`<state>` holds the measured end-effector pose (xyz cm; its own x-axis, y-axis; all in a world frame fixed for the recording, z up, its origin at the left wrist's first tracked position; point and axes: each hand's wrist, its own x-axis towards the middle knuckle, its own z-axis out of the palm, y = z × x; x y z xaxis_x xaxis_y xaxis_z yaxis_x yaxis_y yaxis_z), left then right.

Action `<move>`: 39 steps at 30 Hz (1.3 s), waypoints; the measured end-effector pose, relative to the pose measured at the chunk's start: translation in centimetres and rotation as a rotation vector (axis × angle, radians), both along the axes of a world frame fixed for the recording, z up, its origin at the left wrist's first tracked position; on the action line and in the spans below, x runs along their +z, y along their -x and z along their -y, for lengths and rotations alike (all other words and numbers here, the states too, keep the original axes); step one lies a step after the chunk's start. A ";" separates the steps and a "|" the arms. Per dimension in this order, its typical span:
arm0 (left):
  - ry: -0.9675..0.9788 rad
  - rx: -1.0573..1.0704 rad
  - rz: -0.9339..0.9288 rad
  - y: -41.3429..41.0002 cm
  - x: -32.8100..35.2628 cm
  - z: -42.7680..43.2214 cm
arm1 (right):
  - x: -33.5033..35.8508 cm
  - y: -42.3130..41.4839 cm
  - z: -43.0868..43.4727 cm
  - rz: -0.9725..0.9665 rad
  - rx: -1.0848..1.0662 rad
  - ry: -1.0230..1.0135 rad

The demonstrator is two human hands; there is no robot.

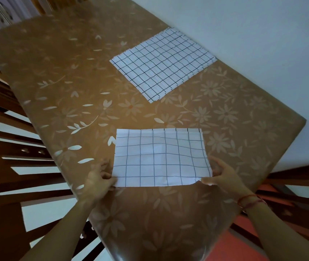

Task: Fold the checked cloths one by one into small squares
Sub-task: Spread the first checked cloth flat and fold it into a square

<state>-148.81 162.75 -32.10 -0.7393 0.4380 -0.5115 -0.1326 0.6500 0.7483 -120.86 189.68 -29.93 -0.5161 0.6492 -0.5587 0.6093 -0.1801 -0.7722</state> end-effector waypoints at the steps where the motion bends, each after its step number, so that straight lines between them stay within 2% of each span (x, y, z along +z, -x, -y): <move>1: 0.001 0.004 -0.014 -0.1 0.1 0.1 | -0.1 -0.2 0.2 0.017 0.019 -0.038; 9: 0.061 -0.018 -0.134 -0.5 -0.3 1.5 | -1.0 -1.1 0.6 0.148 0.042 -0.216; 13: 0.101 -0.120 -0.340 -0.9 0.2 1.8 | -0.9 -1.3 1.0 0.253 0.058 -0.296; 15: 0.144 -0.234 -0.495 -1.6 0.1 1.8 | -0.5 -1.0 1.6 0.279 0.071 -0.373; 18: 0.093 -0.507 -0.665 -4.2 -0.3 1.9 | -0.5 -0.2 3.6 0.265 0.153 -0.537; 20: 0.067 -0.704 -0.722 -6.5 -0.6 1.9 | -0.9 0.3 5.7 0.265 0.237 -0.608; 22: 0.043 -0.853 -0.793 -8.4 -1.2 1.7 | -1.5 1.0 8.2 0.325 0.388 -0.794; 25: 0.080 -0.938 -0.824 -10.3 -1.6 1.1 | -1.8 2.4 11.3 0.458 0.530 -1.034; 28: 0.127 -0.957 -0.834 -11.1 -1.6 0.6 | -2.1 2.9 12.9 0.457 0.571 -1.039; 32: 0.229 -0.968 -0.841 -10.5 -1.8 0.6 | -3.2 2.4 13.6 0.381 0.691 -0.939; 35: 0.296 -0.995 -0.819 -10.1 -2.1 1.1 | -4.0 1.7 13.5 0.467 0.755 -0.823; 39: 0.316 -1.020 -0.830 -10.1 -1.8 1.3 | -4.1 1.2 12.9 0.551 0.747 -0.811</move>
